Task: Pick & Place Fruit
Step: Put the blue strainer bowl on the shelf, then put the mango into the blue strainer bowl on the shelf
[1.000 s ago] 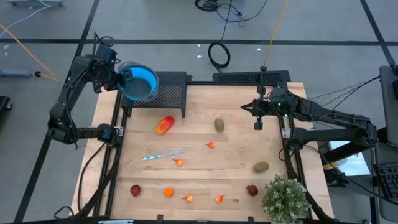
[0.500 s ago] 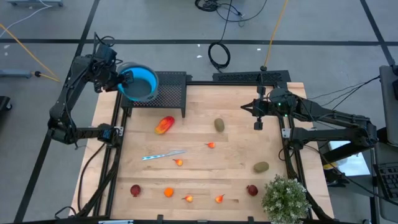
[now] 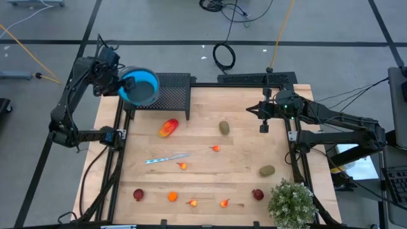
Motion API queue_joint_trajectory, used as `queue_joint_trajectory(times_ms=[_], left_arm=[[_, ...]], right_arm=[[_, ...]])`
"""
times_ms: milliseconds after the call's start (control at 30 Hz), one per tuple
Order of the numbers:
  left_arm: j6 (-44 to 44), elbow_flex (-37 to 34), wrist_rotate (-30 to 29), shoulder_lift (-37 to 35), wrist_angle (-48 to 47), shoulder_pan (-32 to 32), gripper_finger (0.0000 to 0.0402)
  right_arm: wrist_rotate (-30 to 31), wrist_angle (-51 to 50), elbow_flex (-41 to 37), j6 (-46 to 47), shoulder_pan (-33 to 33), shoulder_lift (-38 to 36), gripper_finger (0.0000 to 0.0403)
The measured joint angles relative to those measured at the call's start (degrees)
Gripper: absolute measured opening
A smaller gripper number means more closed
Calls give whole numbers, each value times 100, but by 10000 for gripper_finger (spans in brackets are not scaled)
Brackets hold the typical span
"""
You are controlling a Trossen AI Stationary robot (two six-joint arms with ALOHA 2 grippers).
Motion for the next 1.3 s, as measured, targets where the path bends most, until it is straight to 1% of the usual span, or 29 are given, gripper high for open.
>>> queue_joint_trajectory(times_ms=[467,933,1067,1300], left_arm=[[-50,0,-11,-16,-45,7,265],[-120,4,56,-306,-45,4,264],[-271,8,59,-371,-46,4,264],[-529,323,56,-620,-37,4,264]], right_arm=[[-1,0,0,0,1,0,0],[1,0,1,0,-1,0,0],[1,2,2,0,1,0,0],[1,0,2,0,1,0,0]])
